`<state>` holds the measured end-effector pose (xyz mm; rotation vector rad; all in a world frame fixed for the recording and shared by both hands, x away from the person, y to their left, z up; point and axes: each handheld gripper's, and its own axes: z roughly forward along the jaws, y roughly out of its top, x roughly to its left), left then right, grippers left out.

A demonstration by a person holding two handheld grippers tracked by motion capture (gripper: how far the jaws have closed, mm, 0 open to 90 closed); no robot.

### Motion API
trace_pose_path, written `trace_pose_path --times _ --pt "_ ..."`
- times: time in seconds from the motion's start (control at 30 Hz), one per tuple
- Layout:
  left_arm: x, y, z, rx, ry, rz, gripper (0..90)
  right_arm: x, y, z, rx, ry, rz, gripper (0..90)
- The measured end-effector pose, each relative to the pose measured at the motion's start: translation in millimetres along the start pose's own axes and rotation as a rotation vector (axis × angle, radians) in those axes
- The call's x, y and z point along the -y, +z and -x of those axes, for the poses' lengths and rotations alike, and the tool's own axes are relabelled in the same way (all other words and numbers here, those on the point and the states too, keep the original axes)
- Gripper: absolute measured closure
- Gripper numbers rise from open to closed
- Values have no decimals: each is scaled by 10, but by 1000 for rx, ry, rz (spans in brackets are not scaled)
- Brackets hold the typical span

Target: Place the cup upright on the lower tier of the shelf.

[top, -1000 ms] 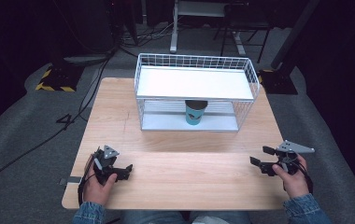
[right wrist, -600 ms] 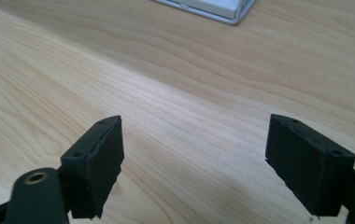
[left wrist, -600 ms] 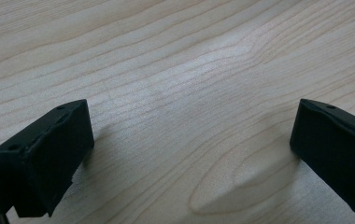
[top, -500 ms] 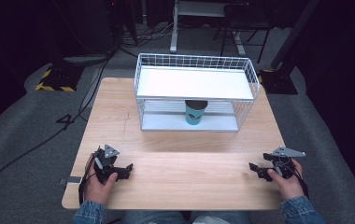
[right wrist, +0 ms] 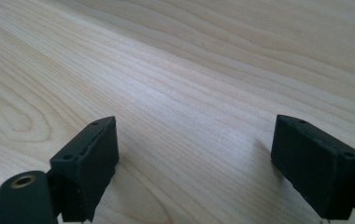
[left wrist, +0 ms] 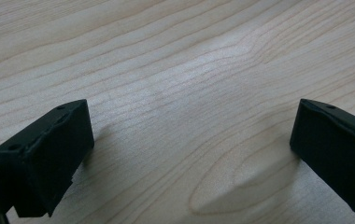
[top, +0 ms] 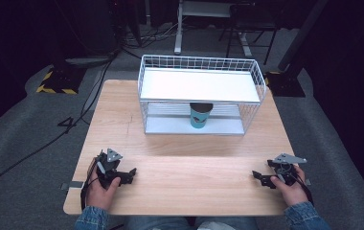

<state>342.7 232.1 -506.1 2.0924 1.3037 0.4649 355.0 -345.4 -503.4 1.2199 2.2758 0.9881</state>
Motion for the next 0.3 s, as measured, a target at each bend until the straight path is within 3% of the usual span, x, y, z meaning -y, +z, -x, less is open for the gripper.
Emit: trace_pose_path --times 0.3 --pt "-11 6 0 -3 -4 -4 1 7 4 -3 -3 -5 5 146"
